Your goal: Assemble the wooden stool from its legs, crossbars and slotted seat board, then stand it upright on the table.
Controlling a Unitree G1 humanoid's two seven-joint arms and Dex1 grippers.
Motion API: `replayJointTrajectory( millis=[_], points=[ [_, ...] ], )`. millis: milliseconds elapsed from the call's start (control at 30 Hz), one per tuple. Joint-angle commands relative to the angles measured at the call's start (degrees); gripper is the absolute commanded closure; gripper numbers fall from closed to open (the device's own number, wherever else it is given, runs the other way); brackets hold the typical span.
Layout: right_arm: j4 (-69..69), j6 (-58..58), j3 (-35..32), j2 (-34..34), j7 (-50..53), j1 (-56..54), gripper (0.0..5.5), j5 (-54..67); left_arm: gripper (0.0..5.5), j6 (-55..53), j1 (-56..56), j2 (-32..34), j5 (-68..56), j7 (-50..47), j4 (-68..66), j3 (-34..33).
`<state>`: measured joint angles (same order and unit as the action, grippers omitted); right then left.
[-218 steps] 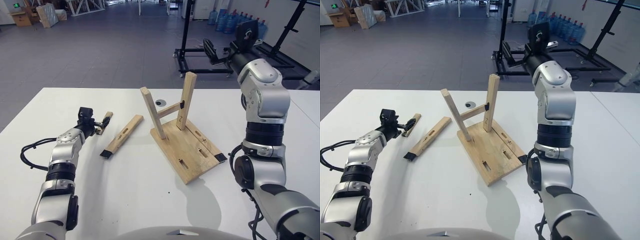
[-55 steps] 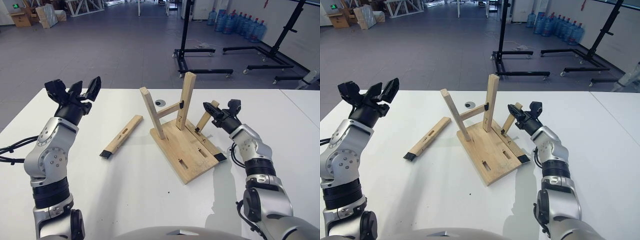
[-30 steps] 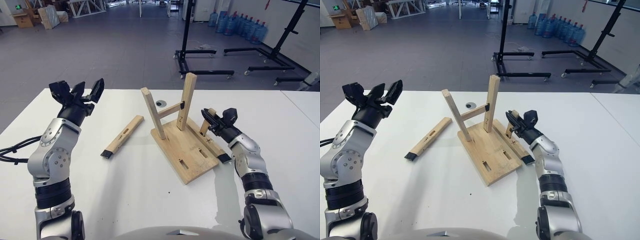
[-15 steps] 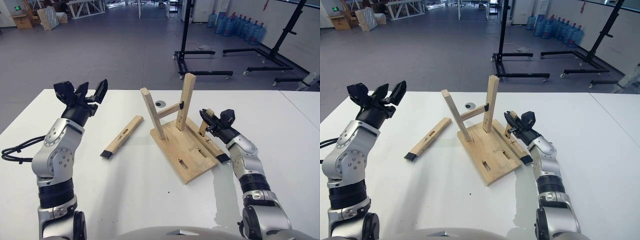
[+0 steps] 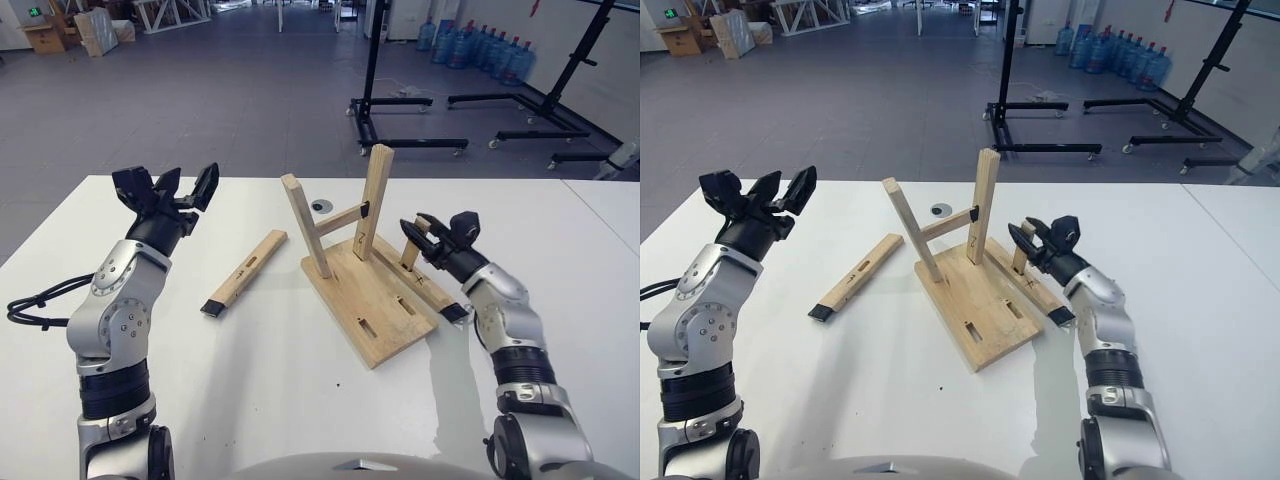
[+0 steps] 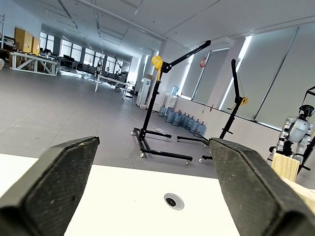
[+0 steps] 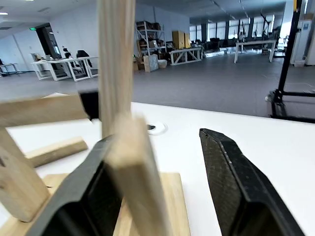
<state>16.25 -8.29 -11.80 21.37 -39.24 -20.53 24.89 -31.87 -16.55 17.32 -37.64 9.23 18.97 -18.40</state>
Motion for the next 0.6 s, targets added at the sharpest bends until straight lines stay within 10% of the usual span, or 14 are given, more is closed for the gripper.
replayJointTrajectory(
  millis=[33,600],
  points=[
    [-13.39,-11.75,-3.55,2.22,2.25,-1.54,3.07,9.17,1.42,-0.02,-0.77,0.89,0.25,0.28,0.03,-0.24],
    [-21.99,-29.46,-1.00,-11.28,52.50,-24.99,3.07,-0.57,1.42,0.72,-1.73,0.59,1.40,-0.75,-1.34,-0.43]
  ],
)
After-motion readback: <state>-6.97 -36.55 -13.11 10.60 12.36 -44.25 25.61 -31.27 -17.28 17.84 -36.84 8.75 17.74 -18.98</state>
